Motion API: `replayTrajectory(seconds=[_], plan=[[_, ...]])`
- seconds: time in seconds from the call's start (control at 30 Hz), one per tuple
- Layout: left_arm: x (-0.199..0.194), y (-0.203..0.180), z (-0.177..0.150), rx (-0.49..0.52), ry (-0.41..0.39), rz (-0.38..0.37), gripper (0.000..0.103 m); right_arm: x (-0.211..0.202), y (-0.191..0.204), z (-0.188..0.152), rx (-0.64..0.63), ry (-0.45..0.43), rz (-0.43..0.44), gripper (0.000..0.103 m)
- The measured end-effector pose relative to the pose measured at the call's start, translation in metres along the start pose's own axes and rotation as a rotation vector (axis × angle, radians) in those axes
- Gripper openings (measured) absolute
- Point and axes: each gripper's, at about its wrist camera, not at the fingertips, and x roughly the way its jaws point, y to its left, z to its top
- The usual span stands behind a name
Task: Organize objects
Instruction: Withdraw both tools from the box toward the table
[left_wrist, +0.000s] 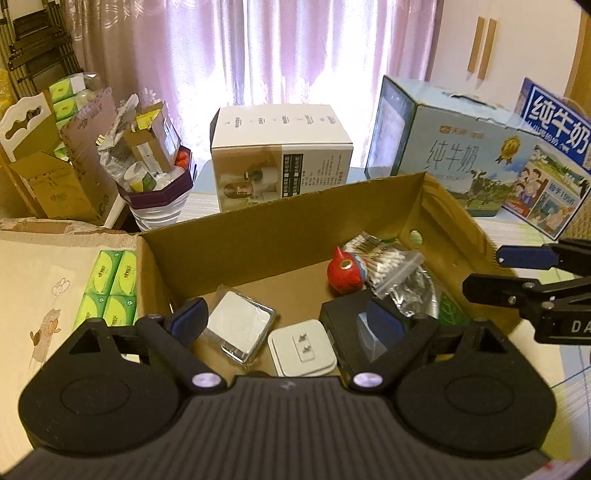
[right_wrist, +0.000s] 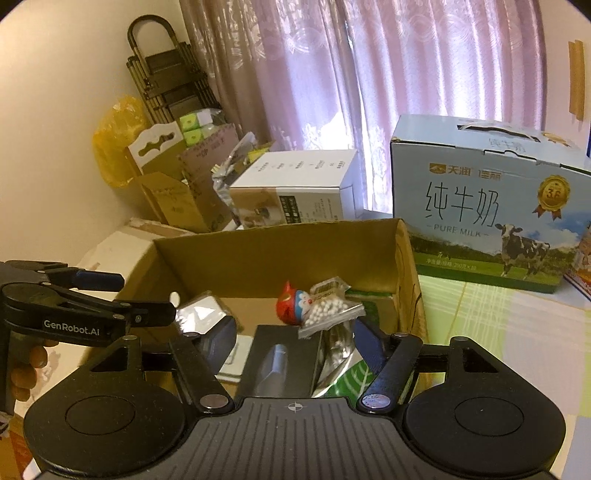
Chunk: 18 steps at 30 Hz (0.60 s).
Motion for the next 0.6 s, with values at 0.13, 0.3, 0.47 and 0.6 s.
replayTrajectory(seconds=[0.13, 0.3, 0.47, 0.6], plan=[[-0.021, -0.004, -0.006, -0.004, -0.020, -0.002, 0.091, -0.015, 0.007, -0.009, 0.010, -0.008, 0.007, 0.067], [-0.042, -0.010, -0.018, -0.006, -0.035, -0.005, 0.091, -0.032, 0.016, -0.025, 0.026, -0.008, 0.008, 0.067], [-0.061, -0.013, -0.039, -0.028, -0.025, -0.015, 0.091, -0.048, 0.025, -0.043, 0.038, -0.003, 0.011, 0.067], [-0.074, -0.015, -0.056, -0.040, -0.015, -0.021, 0.091, -0.059, 0.032, -0.057, 0.049, -0.001, 0.015, 0.067]])
